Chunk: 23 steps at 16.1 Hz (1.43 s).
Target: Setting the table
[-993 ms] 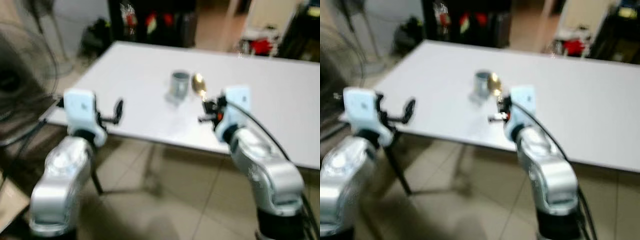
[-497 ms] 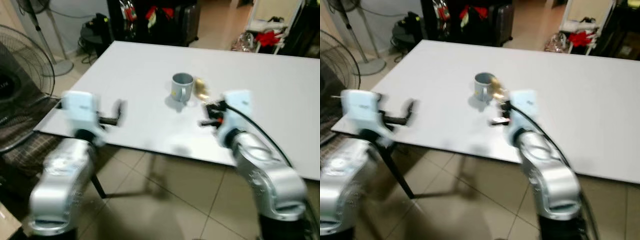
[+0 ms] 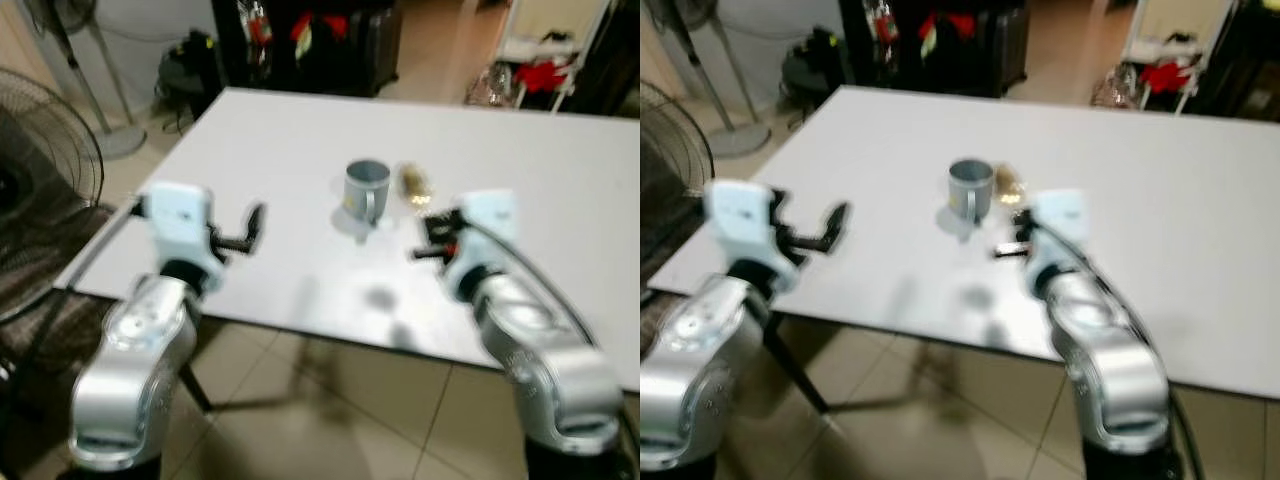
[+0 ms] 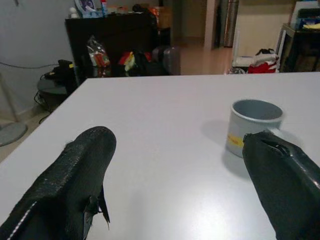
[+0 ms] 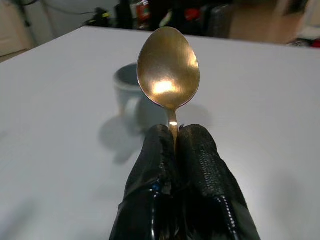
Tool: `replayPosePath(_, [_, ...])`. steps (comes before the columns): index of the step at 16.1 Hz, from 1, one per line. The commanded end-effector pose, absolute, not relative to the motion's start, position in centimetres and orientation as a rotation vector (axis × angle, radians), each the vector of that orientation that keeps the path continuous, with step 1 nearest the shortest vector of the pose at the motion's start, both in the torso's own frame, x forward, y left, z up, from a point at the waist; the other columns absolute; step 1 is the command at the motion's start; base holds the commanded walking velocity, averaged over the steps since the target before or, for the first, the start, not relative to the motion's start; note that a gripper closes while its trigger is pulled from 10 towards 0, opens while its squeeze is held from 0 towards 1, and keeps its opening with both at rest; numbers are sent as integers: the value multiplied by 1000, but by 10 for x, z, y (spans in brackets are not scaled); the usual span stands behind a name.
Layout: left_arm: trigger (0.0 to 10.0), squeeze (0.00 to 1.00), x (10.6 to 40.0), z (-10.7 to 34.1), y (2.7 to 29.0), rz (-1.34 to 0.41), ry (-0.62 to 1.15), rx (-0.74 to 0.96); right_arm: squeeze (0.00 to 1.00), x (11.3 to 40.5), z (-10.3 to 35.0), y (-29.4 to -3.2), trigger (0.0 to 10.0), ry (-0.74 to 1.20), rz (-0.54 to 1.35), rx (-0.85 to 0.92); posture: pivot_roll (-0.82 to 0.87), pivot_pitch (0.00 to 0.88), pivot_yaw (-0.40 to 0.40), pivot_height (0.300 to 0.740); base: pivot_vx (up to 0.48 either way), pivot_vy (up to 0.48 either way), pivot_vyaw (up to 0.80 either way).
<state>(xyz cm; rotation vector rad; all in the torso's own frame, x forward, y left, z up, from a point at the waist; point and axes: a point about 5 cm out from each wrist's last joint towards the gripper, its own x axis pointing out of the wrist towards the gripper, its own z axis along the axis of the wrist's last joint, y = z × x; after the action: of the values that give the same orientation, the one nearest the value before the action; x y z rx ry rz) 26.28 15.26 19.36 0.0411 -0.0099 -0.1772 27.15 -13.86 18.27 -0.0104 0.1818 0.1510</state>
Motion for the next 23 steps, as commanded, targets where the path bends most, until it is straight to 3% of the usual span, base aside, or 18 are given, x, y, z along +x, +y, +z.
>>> replayPosePath(1, [10000,0,263,195,160,-150,-7,55,0,272,190,-129,10000,145,195,-1,-97,53,40,740,311,0,0])
replayPosePath(9, [10000,0,270,196,161,-129,-8,74,0,270,187,-130,10000,153,168,12,-100,45,56,740,155,0,0])
replayPosePath(15, [10000,0,270,198,165,-132,-17,86,0,270,184,-126,10000,169,185,29,-82,31,57,740,0,480,-747])
replayPosePath(18, [10000,0,268,201,166,-125,-38,185,0,269,183,-125,10000,168,195,26,-74,26,53,740,0,-320,-254])
replayPosePath(23, [10000,0,266,198,162,-151,-24,132,0,270,181,-124,10000,194,202,2,-74,20,49,740,0,-192,0])
